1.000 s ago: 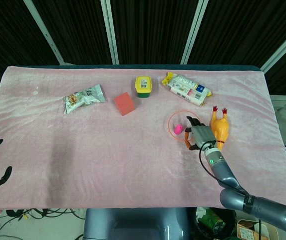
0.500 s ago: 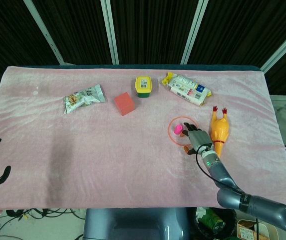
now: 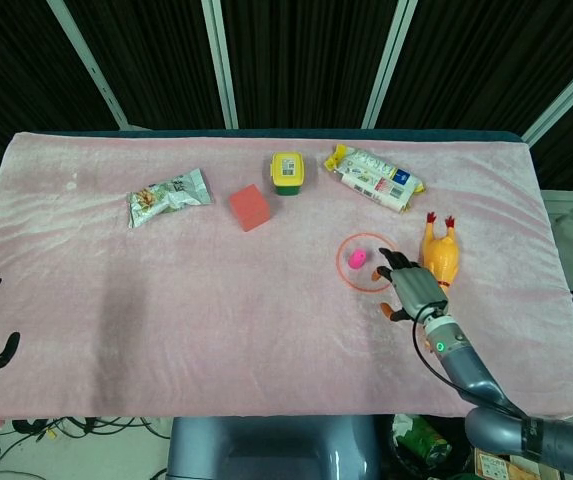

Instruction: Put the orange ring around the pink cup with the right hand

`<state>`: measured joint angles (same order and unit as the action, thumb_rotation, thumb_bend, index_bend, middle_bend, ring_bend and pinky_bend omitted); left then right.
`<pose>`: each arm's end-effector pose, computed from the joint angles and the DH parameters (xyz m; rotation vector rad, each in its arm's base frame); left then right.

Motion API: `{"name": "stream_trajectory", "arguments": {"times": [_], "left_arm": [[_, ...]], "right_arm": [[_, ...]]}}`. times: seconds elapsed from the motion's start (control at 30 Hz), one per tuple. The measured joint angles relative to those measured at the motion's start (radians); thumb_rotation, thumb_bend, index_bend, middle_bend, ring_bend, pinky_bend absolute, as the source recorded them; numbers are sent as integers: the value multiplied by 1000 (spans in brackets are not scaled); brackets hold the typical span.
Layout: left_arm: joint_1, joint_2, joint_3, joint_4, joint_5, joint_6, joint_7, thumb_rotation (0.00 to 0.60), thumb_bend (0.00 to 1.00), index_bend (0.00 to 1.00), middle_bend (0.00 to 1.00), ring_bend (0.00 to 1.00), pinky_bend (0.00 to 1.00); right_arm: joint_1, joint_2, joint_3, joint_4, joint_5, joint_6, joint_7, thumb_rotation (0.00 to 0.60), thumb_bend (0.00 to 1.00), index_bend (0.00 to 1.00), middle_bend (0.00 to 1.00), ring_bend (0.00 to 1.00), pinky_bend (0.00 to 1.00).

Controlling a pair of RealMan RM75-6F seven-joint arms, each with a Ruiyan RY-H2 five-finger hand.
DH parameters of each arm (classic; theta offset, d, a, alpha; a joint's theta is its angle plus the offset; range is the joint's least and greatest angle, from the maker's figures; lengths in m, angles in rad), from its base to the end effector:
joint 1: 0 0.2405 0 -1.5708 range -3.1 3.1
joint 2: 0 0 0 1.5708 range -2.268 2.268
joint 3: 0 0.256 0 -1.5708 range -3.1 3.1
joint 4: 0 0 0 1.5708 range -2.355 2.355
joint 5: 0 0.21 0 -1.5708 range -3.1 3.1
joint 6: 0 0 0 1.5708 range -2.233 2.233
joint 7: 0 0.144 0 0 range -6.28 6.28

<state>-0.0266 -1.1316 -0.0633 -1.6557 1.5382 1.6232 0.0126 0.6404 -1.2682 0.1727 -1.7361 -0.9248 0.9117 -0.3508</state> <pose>-0.2980 0.1642 0.1697 -1.2833 -0.8428 -1.0070 -0.1934 -0.3213 0.0500 1.7478 -1.1688 0.7695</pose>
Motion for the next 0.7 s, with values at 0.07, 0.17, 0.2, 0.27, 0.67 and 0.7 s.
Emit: {"name": "stream_trajectory", "arguments": {"times": [0.07, 0.17, 0.2, 0.27, 0.67, 0.7], "left_arm": [[2, 1, 0, -1, 1, 4, 4, 600, 321, 151, 142, 0, 0], [8, 1, 1, -12, -11, 6, 22, 600, 321, 148, 135, 0, 0], [11, 2, 2, -21, -18, 4, 30, 600, 321, 147, 129, 0, 0], [14, 4, 5, -38, -30, -2, 44, 600, 321, 147, 122, 0, 0], [26, 30, 35, -119, -64, -50, 127, 600, 321, 146, 104, 0, 0], [25, 28, 36, -118, -60, -50, 128, 600, 321, 146, 102, 0, 0]], "right_arm": [[-35, 51, -17, -64, -54, 47, 5, 600, 272, 143, 0, 0, 187], [-99, 103, -53, -123, -162, 136, 19, 600, 256, 35, 0, 0, 187], [-121, 115, -67, -137, -200, 165, 26, 600, 251, 17, 0, 0, 187], [-177, 136, -103, -159, -294, 238, 53, 600, 242, 2, 0, 0, 188], [-489, 32, -247, 45, -680, 701, 142, 600, 232, 0, 0, 0, 181], [-499, 20, -248, 60, -690, 713, 137, 600, 232, 0, 0, 0, 182]]}}
